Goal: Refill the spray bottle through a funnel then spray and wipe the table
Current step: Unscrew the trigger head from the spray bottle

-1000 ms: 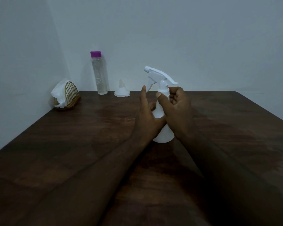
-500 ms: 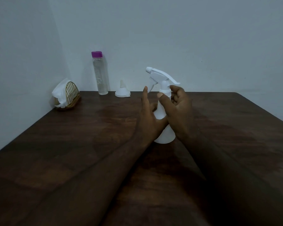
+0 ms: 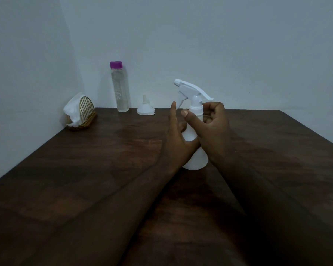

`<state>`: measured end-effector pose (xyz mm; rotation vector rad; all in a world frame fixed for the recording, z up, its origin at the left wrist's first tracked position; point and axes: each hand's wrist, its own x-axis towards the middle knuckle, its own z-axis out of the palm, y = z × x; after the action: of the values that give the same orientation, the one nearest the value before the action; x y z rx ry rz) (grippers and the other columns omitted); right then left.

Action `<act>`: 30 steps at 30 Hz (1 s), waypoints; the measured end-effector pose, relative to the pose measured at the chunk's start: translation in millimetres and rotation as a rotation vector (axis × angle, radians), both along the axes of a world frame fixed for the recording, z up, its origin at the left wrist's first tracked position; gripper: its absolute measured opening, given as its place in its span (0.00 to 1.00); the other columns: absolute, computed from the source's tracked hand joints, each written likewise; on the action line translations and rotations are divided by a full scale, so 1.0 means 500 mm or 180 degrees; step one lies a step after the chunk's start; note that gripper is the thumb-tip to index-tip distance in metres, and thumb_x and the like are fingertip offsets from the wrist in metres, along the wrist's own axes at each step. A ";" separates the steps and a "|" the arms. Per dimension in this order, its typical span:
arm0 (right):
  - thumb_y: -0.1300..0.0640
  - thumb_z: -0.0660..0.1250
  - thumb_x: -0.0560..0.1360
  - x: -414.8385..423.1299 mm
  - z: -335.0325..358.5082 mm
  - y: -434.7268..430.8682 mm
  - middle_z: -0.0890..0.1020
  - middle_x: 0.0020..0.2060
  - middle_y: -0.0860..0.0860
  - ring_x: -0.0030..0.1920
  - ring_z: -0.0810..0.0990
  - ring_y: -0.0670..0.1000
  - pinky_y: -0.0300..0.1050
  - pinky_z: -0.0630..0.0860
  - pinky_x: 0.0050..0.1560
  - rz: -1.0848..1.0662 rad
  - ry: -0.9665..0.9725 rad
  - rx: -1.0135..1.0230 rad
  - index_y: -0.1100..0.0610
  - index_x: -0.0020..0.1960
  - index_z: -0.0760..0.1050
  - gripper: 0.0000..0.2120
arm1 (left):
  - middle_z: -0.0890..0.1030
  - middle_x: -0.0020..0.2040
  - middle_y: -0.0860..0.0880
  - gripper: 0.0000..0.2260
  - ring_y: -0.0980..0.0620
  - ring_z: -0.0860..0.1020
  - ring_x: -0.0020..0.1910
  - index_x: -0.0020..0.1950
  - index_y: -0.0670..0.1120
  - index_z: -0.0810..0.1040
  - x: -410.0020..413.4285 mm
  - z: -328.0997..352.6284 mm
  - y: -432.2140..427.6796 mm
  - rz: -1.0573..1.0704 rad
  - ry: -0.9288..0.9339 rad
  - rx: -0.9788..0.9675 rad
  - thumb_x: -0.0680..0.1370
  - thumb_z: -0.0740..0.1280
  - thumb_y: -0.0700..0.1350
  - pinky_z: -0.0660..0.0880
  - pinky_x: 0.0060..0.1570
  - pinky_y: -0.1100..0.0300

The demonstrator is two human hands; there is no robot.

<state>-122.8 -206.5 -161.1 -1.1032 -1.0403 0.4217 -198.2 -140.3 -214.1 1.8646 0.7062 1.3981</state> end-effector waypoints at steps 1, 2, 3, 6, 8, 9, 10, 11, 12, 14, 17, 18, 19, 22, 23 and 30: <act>0.55 0.76 0.72 0.001 0.002 -0.001 0.83 0.46 0.50 0.44 0.85 0.45 0.37 0.80 0.41 -0.0056 -0.0052 -0.0038 0.57 0.56 0.73 0.18 | 0.78 0.47 0.68 0.49 0.70 0.78 0.50 0.79 0.50 0.46 0.000 0.001 -0.001 0.0041 0.0007 0.0012 0.69 0.77 0.46 0.76 0.50 0.64; 0.56 0.75 0.73 0.003 0.005 -0.003 0.84 0.43 0.49 0.41 0.85 0.44 0.36 0.79 0.39 -0.0042 -0.0074 -0.0080 0.58 0.56 0.75 0.15 | 0.80 0.46 0.63 0.48 0.68 0.79 0.47 0.79 0.50 0.46 0.000 0.002 -0.004 0.0084 0.0023 0.0031 0.70 0.76 0.47 0.78 0.48 0.63; 0.57 0.72 0.76 0.005 0.007 -0.006 0.84 0.40 0.50 0.38 0.85 0.44 0.35 0.78 0.36 0.0061 -0.0067 -0.0112 0.59 0.56 0.76 0.11 | 0.82 0.44 0.58 0.48 0.65 0.80 0.44 0.79 0.51 0.46 0.000 0.005 -0.009 0.0109 0.0040 0.0035 0.70 0.76 0.48 0.79 0.46 0.60; 0.60 0.65 0.80 0.008 0.011 -0.013 0.84 0.36 0.56 0.34 0.84 0.49 0.39 0.79 0.36 0.0418 -0.0061 -0.0140 0.60 0.57 0.77 0.07 | 0.84 0.46 0.51 0.48 0.61 0.82 0.44 0.79 0.50 0.47 -0.003 0.013 -0.019 0.0107 0.0001 0.0037 0.70 0.75 0.52 0.80 0.46 0.55; 0.56 0.70 0.77 0.009 0.008 -0.007 0.85 0.43 0.54 0.40 0.85 0.49 0.42 0.82 0.41 0.0284 -0.0134 -0.0160 0.55 0.59 0.75 0.11 | 0.83 0.51 0.55 0.47 0.66 0.80 0.46 0.79 0.49 0.47 -0.003 0.013 -0.018 0.0107 0.0010 0.0069 0.70 0.76 0.49 0.79 0.48 0.61; 0.54 0.73 0.75 0.009 0.005 -0.004 0.84 0.47 0.52 0.44 0.85 0.49 0.43 0.82 0.43 0.0158 -0.0158 -0.0178 0.54 0.59 0.73 0.15 | 0.81 0.52 0.62 0.47 0.71 0.78 0.47 0.79 0.48 0.47 -0.003 0.010 -0.016 0.0084 -0.0003 0.0055 0.70 0.76 0.46 0.77 0.49 0.66; 0.53 0.75 0.73 0.009 0.003 -0.003 0.84 0.49 0.51 0.46 0.85 0.48 0.44 0.83 0.45 0.0047 -0.0182 -0.0203 0.54 0.59 0.73 0.18 | 0.78 0.50 0.70 0.47 0.74 0.76 0.48 0.79 0.48 0.47 -0.003 0.007 -0.014 0.0063 -0.0001 0.0025 0.71 0.76 0.44 0.75 0.50 0.68; 0.52 0.75 0.72 0.009 0.001 -0.003 0.84 0.49 0.51 0.46 0.85 0.49 0.45 0.83 0.45 -0.0020 -0.0187 -0.0226 0.55 0.59 0.73 0.19 | 0.77 0.47 0.74 0.47 0.74 0.76 0.49 0.79 0.48 0.47 -0.004 0.006 -0.014 0.0032 0.0009 -0.0010 0.71 0.76 0.44 0.75 0.51 0.66; 0.53 0.75 0.73 0.008 0.001 -0.004 0.84 0.47 0.53 0.44 0.86 0.49 0.46 0.83 0.44 -0.0040 -0.0169 -0.0223 0.57 0.59 0.73 0.18 | 0.78 0.45 0.72 0.48 0.71 0.78 0.48 0.79 0.50 0.47 -0.004 0.006 -0.013 0.0023 0.0026 -0.0042 0.71 0.76 0.45 0.77 0.50 0.62; 0.56 0.71 0.77 0.007 0.002 -0.005 0.85 0.42 0.55 0.38 0.85 0.46 0.41 0.82 0.38 -0.0021 -0.0135 -0.0185 0.61 0.59 0.75 0.14 | 0.82 0.41 0.60 0.47 0.64 0.81 0.43 0.79 0.51 0.46 -0.004 0.004 -0.013 0.0048 0.0040 -0.0047 0.71 0.76 0.47 0.80 0.46 0.58; 0.54 0.70 0.77 0.006 0.003 -0.003 0.84 0.45 0.53 0.42 0.85 0.46 0.41 0.82 0.41 -0.0035 -0.0222 -0.0193 0.58 0.62 0.74 0.16 | 0.79 0.37 0.61 0.47 0.67 0.79 0.39 0.79 0.49 0.47 -0.005 0.007 -0.016 0.0098 0.0052 0.0018 0.71 0.76 0.47 0.76 0.40 0.69; 0.51 0.72 0.75 0.006 0.001 -0.001 0.84 0.48 0.52 0.45 0.85 0.48 0.44 0.83 0.45 -0.0048 -0.0251 -0.0199 0.56 0.62 0.73 0.18 | 0.76 0.40 0.66 0.48 0.71 0.78 0.41 0.79 0.48 0.47 -0.005 0.007 -0.016 0.0078 0.0054 0.0042 0.70 0.76 0.46 0.74 0.42 0.71; 0.49 0.74 0.73 0.006 0.000 0.001 0.83 0.51 0.51 0.49 0.84 0.48 0.44 0.82 0.48 -0.0144 -0.0294 -0.0191 0.55 0.61 0.72 0.21 | 0.73 0.42 0.70 0.48 0.75 0.76 0.43 0.79 0.48 0.47 -0.005 0.005 -0.016 0.0065 0.0039 0.0046 0.70 0.77 0.44 0.73 0.44 0.72; 0.49 0.79 0.68 0.003 0.003 -0.004 0.77 0.48 0.46 0.51 0.79 0.44 0.37 0.77 0.48 -0.0699 -0.0441 -0.0077 0.53 0.61 0.69 0.28 | 0.74 0.43 0.68 0.48 0.76 0.75 0.42 0.79 0.48 0.47 -0.005 0.004 -0.013 0.0135 0.0080 0.0070 0.70 0.77 0.43 0.72 0.41 0.74; 0.50 0.79 0.68 0.002 0.005 -0.006 0.77 0.47 0.47 0.50 0.79 0.44 0.38 0.77 0.47 -0.0781 -0.0457 -0.0026 0.53 0.62 0.68 0.29 | 0.78 0.40 0.63 0.48 0.70 0.78 0.40 0.79 0.49 0.47 -0.006 0.005 -0.013 0.0130 0.0109 0.0079 0.70 0.77 0.45 0.74 0.39 0.70; 0.59 0.68 0.77 0.000 0.011 -0.012 0.81 0.57 0.52 0.51 0.83 0.45 0.45 0.82 0.51 -0.0141 -0.0313 0.0003 0.51 0.73 0.64 0.27 | 0.81 0.43 0.59 0.49 0.66 0.80 0.42 0.79 0.51 0.46 -0.005 0.010 -0.014 0.0120 0.0185 0.0055 0.70 0.76 0.51 0.75 0.40 0.70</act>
<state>-122.6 -212.7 -155.4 -1.1532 -1.1001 0.3342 -200.7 -147.5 -209.2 1.9212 0.7640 1.3823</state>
